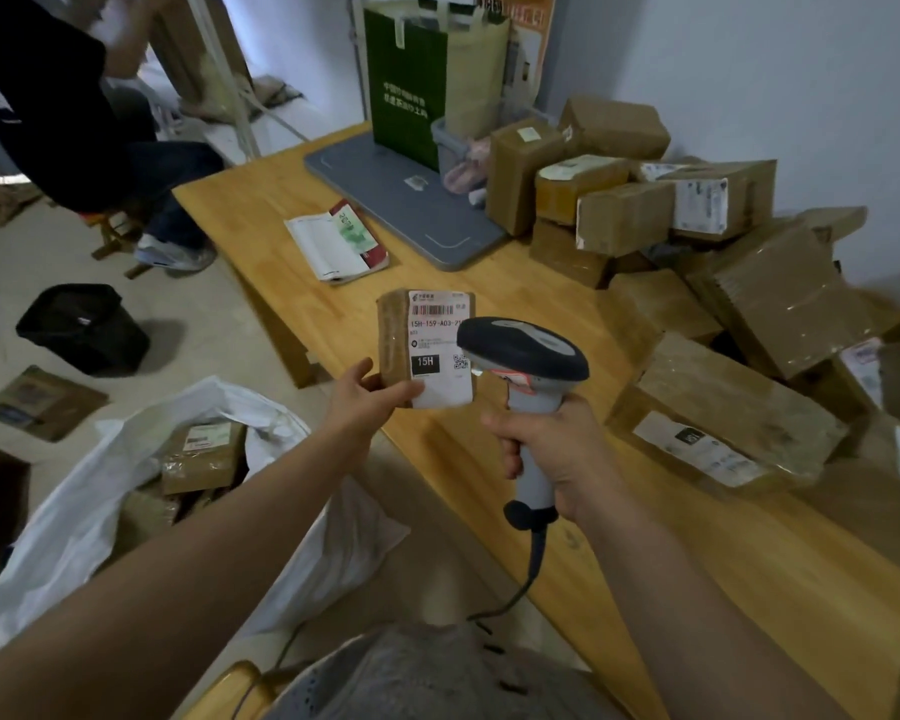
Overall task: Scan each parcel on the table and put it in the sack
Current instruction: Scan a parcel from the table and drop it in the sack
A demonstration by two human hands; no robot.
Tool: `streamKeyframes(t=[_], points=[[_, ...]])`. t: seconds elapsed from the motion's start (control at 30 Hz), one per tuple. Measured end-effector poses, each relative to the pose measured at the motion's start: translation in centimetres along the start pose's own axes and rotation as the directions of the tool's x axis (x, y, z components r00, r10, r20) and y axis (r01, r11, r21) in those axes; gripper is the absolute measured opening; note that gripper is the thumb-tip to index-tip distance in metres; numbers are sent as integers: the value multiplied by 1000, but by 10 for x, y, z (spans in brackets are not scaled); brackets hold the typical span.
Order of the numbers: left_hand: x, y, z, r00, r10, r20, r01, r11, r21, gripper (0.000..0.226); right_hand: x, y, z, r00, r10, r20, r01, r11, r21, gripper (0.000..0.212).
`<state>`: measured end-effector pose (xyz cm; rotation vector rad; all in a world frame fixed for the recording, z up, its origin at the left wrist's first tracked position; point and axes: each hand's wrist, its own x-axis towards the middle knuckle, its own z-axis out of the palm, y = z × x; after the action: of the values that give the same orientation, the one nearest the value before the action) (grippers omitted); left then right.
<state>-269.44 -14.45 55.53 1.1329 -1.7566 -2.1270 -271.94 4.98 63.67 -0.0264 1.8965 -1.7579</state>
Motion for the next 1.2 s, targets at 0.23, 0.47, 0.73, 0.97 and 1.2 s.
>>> streamKeyframes(t=[0.23, 0.47, 0.73, 0.97, 1.2], points=[[0, -5, -7, 999, -25, -35, 24, 999, -21, 96, 3, 2, 7, 999, -24, 34, 25, 1000, -14, 27], [-4, -28, -73, 937, -193, -290, 108, 952, -286, 37, 13, 8, 35, 988, 14, 153, -10, 1000, -24, 24], [-10, -74, -195, 650, -453, -610, 183, 873, -453, 46, 32, 24, 82, 967, 142, 209, -131, 989, -66, 18], [9, -67, -187, 707, -509, -491, 351, 855, -382, 60, 41, 18, 86, 974, 177, 139, -177, 984, -13, 18], [43, -14, -14, 998, 45, -52, -19, 902, 432, 72, 28, 13, 13, 986, 149, -77, -138, 982, 128, 18]])
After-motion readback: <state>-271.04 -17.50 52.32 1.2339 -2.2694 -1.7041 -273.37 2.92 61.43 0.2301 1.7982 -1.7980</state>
